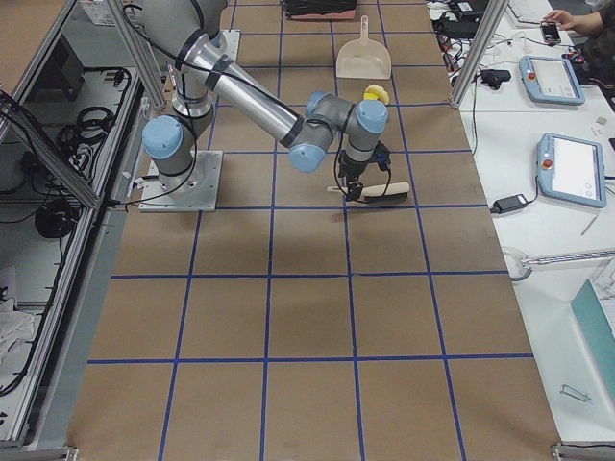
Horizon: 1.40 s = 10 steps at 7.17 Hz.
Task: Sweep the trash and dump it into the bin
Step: 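Lower the right gripper onto the white brush handle and grasp it, then grasp the dustpan handle with the left gripper while the right lifts the brush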
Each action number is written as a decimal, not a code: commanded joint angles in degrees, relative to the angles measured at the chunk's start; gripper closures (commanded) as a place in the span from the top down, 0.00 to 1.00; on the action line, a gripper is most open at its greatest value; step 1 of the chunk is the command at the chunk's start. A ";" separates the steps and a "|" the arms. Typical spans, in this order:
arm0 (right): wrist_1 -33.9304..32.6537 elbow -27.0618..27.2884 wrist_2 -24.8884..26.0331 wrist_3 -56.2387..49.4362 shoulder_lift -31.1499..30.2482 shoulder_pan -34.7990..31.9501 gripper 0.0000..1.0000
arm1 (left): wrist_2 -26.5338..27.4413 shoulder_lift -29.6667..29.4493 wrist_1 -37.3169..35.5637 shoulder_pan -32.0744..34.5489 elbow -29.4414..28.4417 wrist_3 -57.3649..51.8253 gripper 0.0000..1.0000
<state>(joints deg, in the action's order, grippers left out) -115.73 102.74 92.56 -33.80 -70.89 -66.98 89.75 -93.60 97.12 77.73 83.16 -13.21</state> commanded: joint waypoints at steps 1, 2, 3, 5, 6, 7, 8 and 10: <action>-0.02 0.00 0.26 0.75 1.01 0.00 0.95 | 0.07 -2.54 -1.74 -0.12 0.33 -7.12 1.00; 0.06 0.00 0.43 1.27 1.28 0.00 0.90 | 0.07 -4.56 -7.33 -0.12 2.42 -11.62 1.00; 0.33 0.00 0.69 3.19 1.63 0.00 0.91 | -0.02 -7.01 -15.39 -0.12 4.79 -15.84 1.00; 0.33 0.00 0.61 3.82 1.72 0.00 0.85 | 0.16 -11.76 -25.72 -0.21 6.05 -33.09 1.00; 0.33 0.00 0.35 3.91 1.72 0.00 0.74 | 0.16 -13.96 -29.58 -0.21 6.05 -42.77 1.00; 0.42 0.00 0.35 3.91 1.72 0.00 0.68 | 0.07 -16.33 -32.93 -0.21 5.96 -52.09 1.00; 0.50 0.00 0.17 3.91 1.72 0.00 0.46 | -0.45 -18.18 -35.22 -0.12 5.61 -63.15 1.00; 0.24 -0.18 0.43 4.52 1.81 -0.08 0.11 | -0.11 -21.87 -35.60 -0.21 5.69 -82.93 1.00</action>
<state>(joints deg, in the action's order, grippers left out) -115.37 102.67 92.89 -29.74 -69.11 -66.99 89.48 -113.10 62.19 77.58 88.88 -83.53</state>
